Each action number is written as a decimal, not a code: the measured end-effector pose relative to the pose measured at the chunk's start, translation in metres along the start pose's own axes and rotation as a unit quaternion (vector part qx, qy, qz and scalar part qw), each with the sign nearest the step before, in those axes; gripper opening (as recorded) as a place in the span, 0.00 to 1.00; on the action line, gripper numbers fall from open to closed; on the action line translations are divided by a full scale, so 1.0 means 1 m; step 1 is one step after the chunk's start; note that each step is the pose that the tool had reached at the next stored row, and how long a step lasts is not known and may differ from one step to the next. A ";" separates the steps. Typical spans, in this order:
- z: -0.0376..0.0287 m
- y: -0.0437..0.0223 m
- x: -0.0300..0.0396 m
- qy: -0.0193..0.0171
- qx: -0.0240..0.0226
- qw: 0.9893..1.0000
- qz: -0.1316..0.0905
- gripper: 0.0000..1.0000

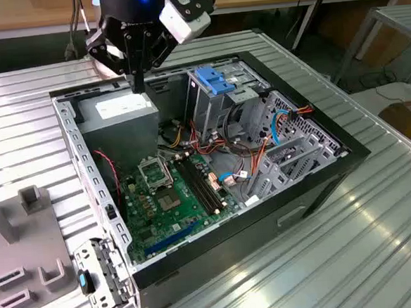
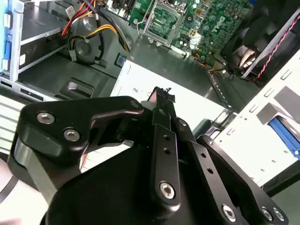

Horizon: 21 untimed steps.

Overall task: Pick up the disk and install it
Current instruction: 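Reach for the disk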

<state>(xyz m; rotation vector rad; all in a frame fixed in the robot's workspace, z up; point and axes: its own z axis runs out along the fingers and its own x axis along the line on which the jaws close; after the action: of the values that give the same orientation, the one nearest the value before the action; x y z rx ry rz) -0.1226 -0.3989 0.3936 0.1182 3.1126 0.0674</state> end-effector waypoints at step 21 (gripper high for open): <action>-0.0010 -0.0030 0.0382 0.000 0.000 1.000 0.000 0.11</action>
<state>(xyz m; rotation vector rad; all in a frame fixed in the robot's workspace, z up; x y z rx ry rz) -0.1609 -0.3990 0.3935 0.1179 3.1125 0.0676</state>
